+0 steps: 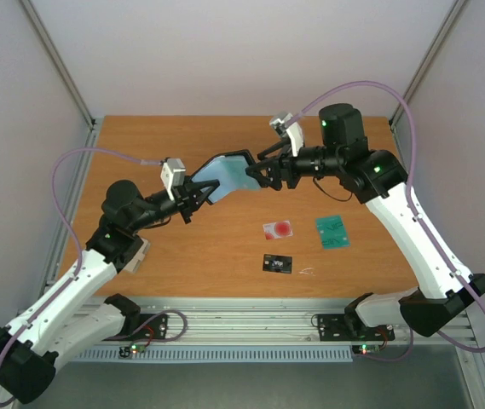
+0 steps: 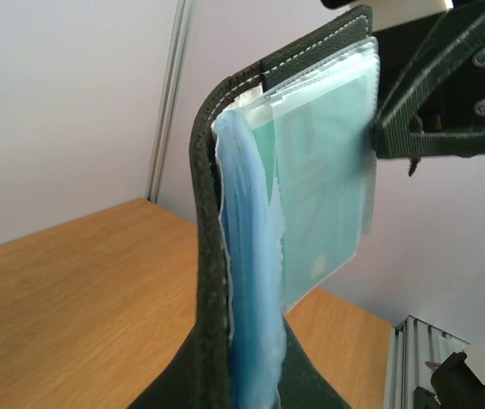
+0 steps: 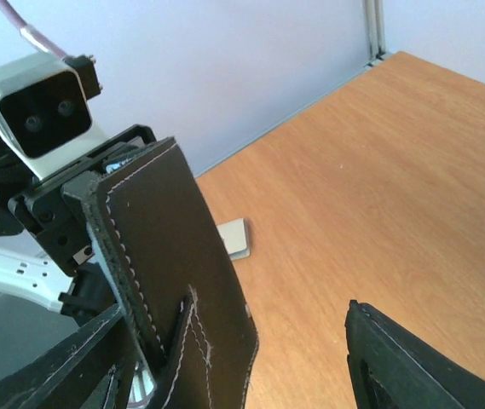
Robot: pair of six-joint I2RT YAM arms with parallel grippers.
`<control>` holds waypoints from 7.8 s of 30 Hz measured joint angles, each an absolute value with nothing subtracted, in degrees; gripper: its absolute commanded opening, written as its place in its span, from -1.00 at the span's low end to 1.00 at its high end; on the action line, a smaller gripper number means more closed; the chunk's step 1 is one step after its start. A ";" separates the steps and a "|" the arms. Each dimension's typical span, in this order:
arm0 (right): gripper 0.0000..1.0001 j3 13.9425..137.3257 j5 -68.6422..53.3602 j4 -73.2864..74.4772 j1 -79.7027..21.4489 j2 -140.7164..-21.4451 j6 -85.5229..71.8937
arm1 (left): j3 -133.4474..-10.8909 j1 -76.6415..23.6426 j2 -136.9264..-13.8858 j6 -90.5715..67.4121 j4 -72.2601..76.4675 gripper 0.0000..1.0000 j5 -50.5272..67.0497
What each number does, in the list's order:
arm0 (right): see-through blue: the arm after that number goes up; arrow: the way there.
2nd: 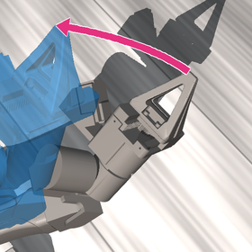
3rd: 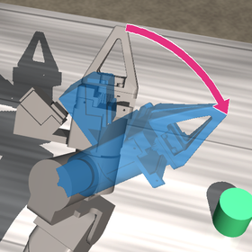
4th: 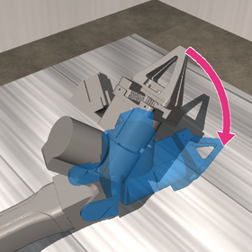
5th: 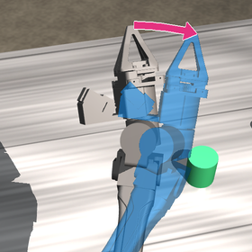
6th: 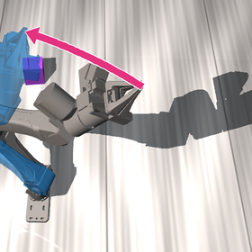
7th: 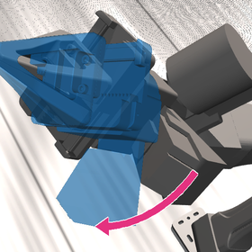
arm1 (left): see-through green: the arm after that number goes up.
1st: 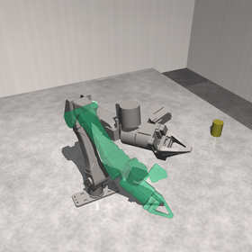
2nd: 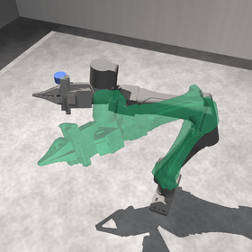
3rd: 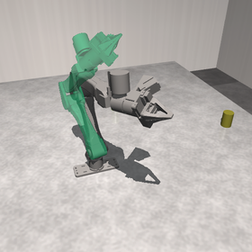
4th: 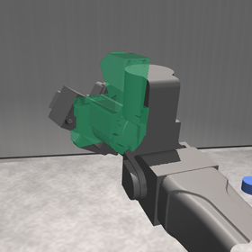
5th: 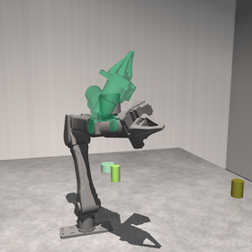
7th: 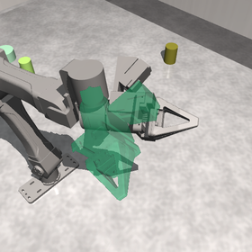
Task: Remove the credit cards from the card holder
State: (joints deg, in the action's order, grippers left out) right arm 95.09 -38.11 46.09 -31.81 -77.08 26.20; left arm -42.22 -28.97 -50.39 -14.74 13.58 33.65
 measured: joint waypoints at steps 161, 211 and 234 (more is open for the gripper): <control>-0.49 105.19 -62.59 51.51 -28.93 -89.65 28.23 | -42.96 -30.57 -53.71 -16.36 14.90 -0.99 37.06; -0.95 101.27 -58.76 52.42 -28.12 -86.67 31.86 | -42.96 -30.57 -53.34 -16.27 14.46 -0.99 39.75; -0.97 92.23 -35.11 54.30 -10.74 -79.11 15.18 | -40.29 -30.85 -49.82 -16.51 13.19 -0.99 27.90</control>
